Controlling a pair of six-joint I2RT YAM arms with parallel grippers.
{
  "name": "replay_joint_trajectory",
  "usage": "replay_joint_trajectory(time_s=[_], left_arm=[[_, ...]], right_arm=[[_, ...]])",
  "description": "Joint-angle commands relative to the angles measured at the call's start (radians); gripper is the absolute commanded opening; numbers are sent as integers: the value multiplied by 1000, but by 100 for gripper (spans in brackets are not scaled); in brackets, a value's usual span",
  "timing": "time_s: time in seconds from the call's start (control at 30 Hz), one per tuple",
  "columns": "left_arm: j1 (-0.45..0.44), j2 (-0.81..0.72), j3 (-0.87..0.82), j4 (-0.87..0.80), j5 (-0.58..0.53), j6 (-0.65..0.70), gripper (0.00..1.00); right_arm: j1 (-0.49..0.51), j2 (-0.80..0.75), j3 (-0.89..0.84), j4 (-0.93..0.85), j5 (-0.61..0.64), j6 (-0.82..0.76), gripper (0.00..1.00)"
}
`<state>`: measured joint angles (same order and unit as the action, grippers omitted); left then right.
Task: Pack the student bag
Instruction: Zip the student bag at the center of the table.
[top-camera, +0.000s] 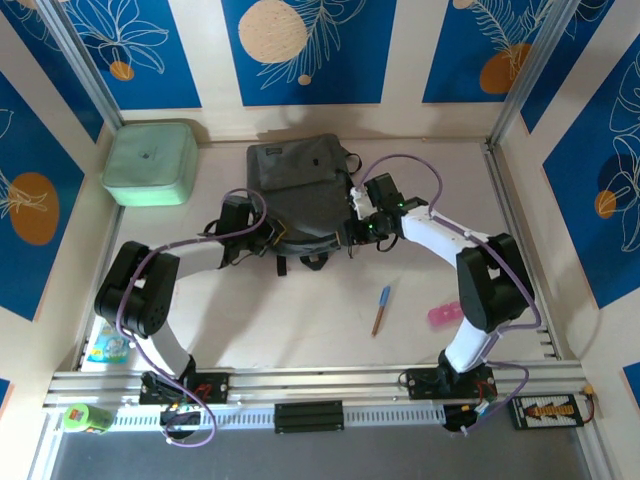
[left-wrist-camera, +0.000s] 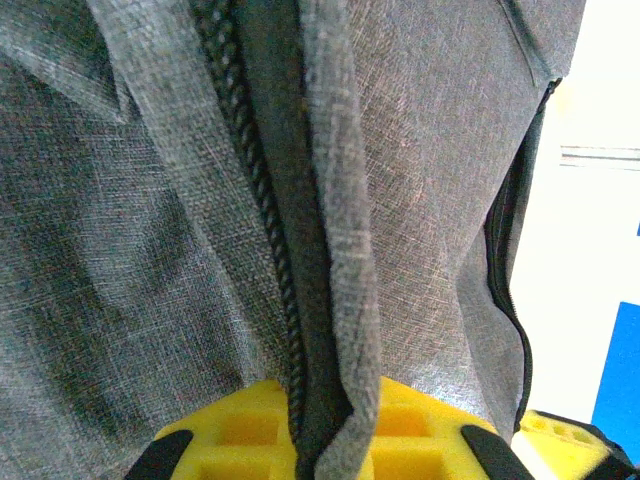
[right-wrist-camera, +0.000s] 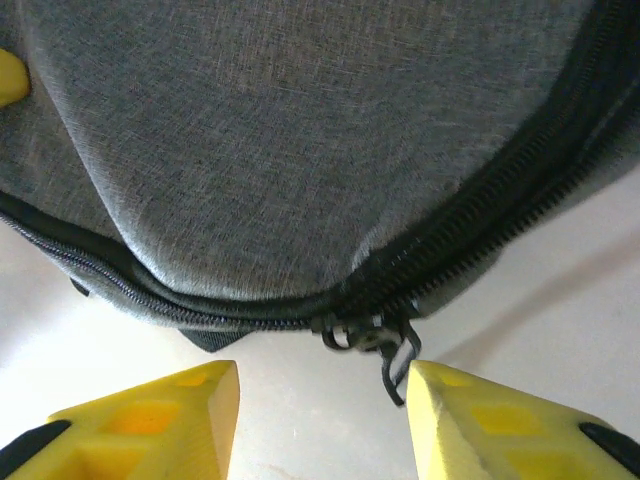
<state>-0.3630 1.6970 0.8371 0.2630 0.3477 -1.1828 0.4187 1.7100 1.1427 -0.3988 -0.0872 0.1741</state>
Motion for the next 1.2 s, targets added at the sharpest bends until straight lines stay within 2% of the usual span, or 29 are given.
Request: replay_joint_trajectory(time_s=[0.0,0.23,0.3,0.43,0.53,0.63,0.73,0.87,0.93,1.1,1.17], left_arm=[[19,7,41,-11,33,37,0],[25,16,52,-17,53,40,0],[27,17,54,-22,53,44,0],[39,18,63,-39,54,61,0],[57,15,73,-65,53,84,0],[65,9,79,-94,52,105,0],[64,11,82,-108,71,114,0],[64,15,93,-121,72,131,0],[68,14,116,-153,65,155,7],[96,-62,124,-306,-26,229,43],[112,-119,105,-381,-78,253,53]], right_arm=[[-4,32,-13,96,-56,-104,48],[5,92,35,120,-15,-161,44],[15,96,40,110,4,-165,36],[28,73,12,116,42,-150,15],[21,35,-16,112,104,-124,7],[-11,28,-6,62,230,-54,1],[-58,33,15,5,261,1,0],[-66,9,12,-12,218,11,0],[-54,-15,1,-16,132,4,0],[33,-59,-37,-3,-55,16,0],[81,-53,-31,5,-91,34,0]])
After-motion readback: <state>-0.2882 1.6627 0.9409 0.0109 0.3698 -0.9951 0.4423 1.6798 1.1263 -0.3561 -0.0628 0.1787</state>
